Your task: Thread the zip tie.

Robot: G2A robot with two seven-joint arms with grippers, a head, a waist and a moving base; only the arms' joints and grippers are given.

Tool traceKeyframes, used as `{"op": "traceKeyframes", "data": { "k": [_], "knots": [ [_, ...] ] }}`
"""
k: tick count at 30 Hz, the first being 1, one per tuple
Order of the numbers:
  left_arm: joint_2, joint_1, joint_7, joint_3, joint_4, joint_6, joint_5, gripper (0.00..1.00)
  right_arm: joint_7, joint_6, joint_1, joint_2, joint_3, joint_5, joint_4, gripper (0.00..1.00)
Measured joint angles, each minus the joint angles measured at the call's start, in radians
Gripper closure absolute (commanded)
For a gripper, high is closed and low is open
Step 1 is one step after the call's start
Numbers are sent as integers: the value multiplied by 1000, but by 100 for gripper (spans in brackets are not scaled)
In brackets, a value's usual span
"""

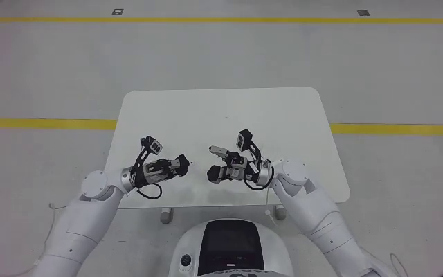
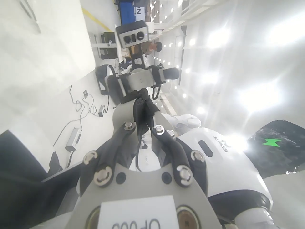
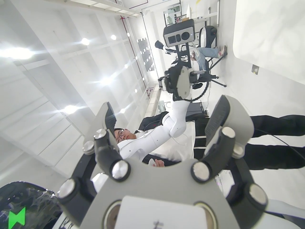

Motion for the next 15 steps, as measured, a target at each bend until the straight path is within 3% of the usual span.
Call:
{"op": "traceKeyframes", "data": {
  "k": [5, 10, 15],
  "knots": [
    [-8, -24, -21, -42, -2, -12, 1, 100, 0, 0, 0, 0, 0, 0, 0, 0],
    [-30, -50, -79, -85, 4, -11, 8, 100, 0, 0, 0, 0, 0, 0, 0, 0],
    [-32, -51, -88, -88, 5, -11, 11, 100, 0, 0, 0, 0, 0, 0, 0, 0]
  ]
}}
